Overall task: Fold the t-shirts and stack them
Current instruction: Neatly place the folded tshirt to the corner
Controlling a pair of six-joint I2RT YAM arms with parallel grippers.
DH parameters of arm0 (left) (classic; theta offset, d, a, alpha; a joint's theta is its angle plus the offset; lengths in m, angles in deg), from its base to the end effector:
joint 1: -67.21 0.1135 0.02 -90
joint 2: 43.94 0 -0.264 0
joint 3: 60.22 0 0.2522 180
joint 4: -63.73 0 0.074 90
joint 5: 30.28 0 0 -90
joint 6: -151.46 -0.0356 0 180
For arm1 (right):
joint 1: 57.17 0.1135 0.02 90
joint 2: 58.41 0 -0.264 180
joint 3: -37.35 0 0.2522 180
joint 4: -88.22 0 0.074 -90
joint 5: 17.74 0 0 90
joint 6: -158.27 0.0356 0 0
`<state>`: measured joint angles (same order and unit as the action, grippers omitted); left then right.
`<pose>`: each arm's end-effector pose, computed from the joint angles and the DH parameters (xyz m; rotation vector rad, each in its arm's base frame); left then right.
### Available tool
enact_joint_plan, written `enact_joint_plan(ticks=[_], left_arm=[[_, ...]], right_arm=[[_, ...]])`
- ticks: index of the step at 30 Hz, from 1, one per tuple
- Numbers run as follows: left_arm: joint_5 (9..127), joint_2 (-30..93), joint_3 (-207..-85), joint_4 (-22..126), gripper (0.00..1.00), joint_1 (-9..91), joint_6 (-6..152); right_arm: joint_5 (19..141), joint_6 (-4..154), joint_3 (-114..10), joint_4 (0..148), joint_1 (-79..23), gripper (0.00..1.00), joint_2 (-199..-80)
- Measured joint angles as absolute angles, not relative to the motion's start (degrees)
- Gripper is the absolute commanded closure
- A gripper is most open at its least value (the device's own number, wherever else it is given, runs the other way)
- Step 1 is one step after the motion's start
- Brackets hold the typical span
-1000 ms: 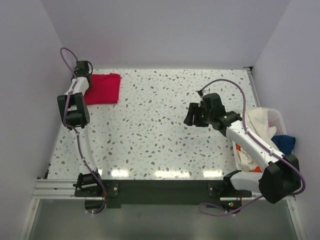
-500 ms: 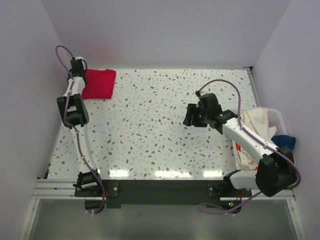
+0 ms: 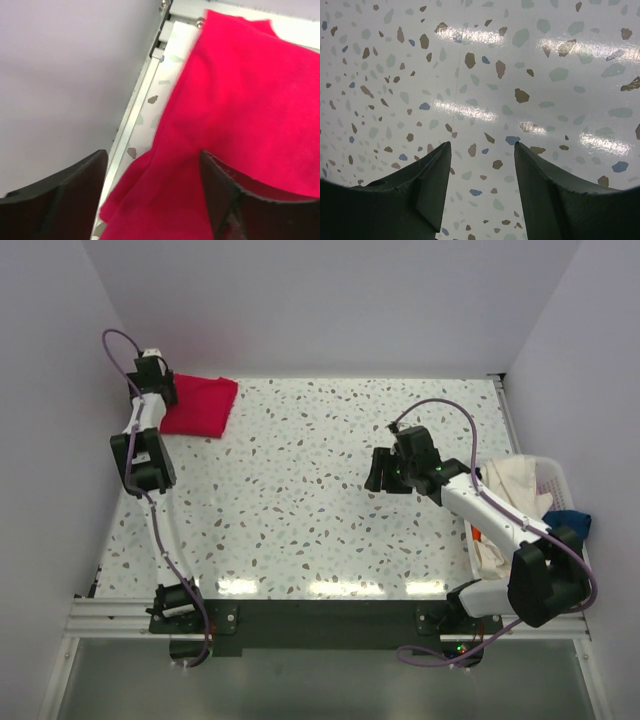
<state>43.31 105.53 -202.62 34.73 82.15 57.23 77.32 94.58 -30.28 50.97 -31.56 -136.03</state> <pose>0.5627 0.1606 0.1529 -0.3676 2.1850 0.5014 0.2566 0.1265 0.2472 -0.0275 2.4580 0.5188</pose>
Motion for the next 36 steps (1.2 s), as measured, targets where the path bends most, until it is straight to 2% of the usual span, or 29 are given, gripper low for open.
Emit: enact_joint_plan(ticks=[7, 14, 20, 27, 36], left_arm=[[45.8, 98.9, -196.4, 35.8, 0.11, 82.4, 59.7], [48.0, 89.3, -188.2, 39.1, 0.11, 82.4, 63.3], [51.6, 84.8, -179.6, 43.1, 0.14, 80.2, 65.3], [53.0, 80.9, -161.8, 45.0, 0.2, 74.4, 68.6], [52.2, 72.9, -155.7, 45.6, 0.21, 71.2, 70.2]], right_arm=[[77.3, 94.6, -30.3, 51.4, -31.6, 0.42, -136.0], [77.4, 94.6, -30.2, 51.7, -31.5, 0.42, -136.0], [77.3, 94.7, -28.9, 52.7, -31.6, 0.43, -136.0], [77.4, 94.9, -27.2, 53.3, -31.6, 0.46, -135.9], [77.8, 95.1, -24.7, 53.5, -31.6, 0.46, -132.7]])
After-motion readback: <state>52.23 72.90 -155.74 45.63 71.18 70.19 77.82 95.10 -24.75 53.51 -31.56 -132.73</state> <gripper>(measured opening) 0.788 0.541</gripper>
